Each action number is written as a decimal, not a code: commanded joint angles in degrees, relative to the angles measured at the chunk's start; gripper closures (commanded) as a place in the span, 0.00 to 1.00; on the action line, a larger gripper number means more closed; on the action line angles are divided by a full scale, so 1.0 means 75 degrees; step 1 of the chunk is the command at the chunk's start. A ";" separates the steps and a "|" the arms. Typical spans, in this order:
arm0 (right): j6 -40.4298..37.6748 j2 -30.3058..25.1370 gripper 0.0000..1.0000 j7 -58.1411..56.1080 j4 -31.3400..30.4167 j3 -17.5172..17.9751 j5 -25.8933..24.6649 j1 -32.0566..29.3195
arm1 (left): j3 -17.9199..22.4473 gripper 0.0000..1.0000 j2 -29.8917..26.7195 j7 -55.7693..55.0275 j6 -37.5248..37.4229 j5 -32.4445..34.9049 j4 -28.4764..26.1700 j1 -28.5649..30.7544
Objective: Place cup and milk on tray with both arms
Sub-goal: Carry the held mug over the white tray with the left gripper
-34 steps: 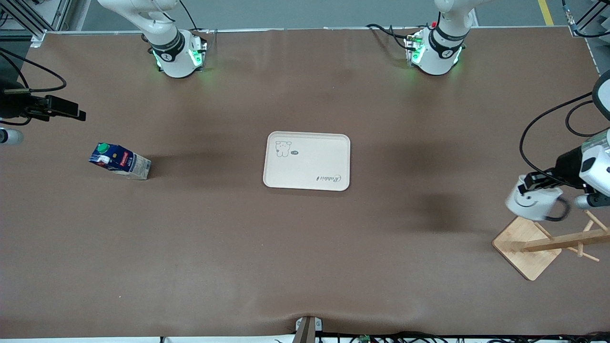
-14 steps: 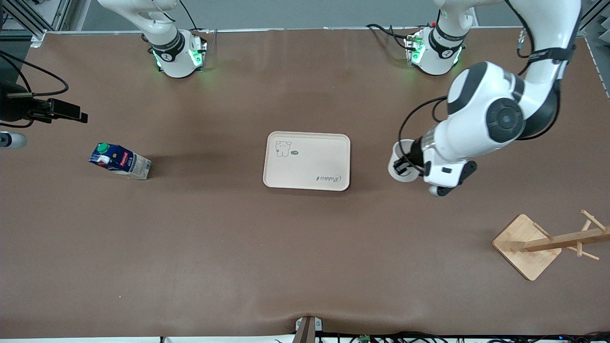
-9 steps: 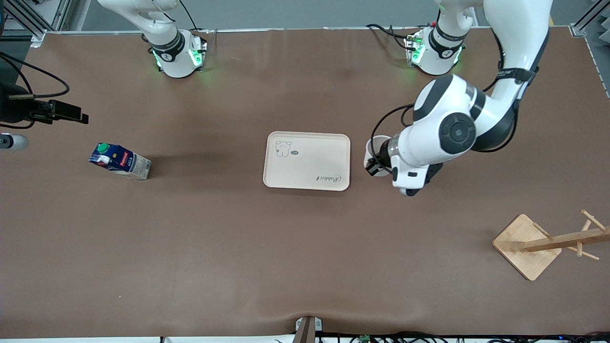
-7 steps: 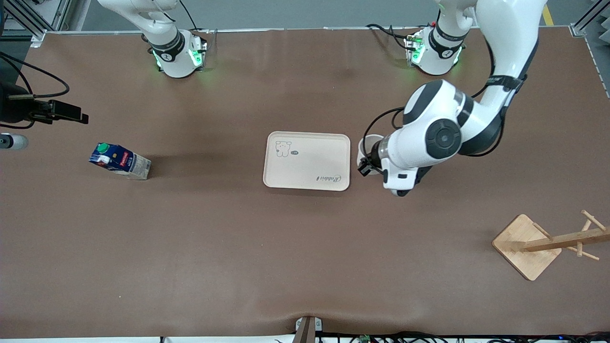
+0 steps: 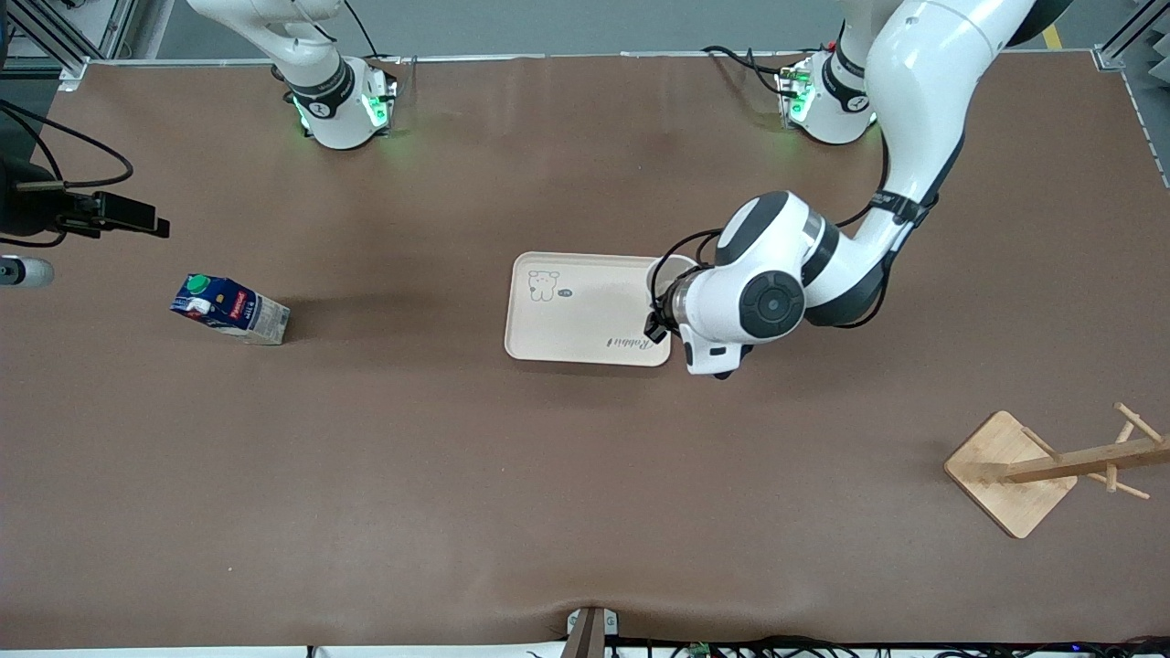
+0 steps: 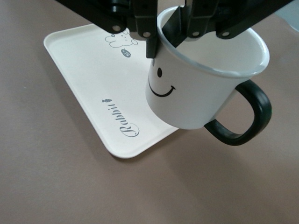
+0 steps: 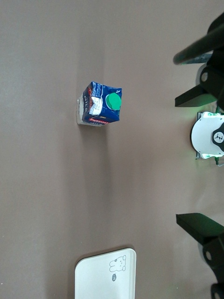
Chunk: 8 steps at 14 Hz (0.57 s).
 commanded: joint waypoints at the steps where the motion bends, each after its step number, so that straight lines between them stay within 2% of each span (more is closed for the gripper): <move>1: -0.0004 0.0044 0.00 0.0079 0.0080 0.0020 0.0006 -0.0042 | 0.0009 1.00 0.0366 -0.0097 -0.0043 0.0079 0.0285 -0.0219; 8: -0.0004 0.0091 0.00 0.0079 0.0080 0.0020 0.0006 -0.0053 | 0.0009 1.00 0.0835 0.0992 0.0214 0.0091 0.0273 -0.0453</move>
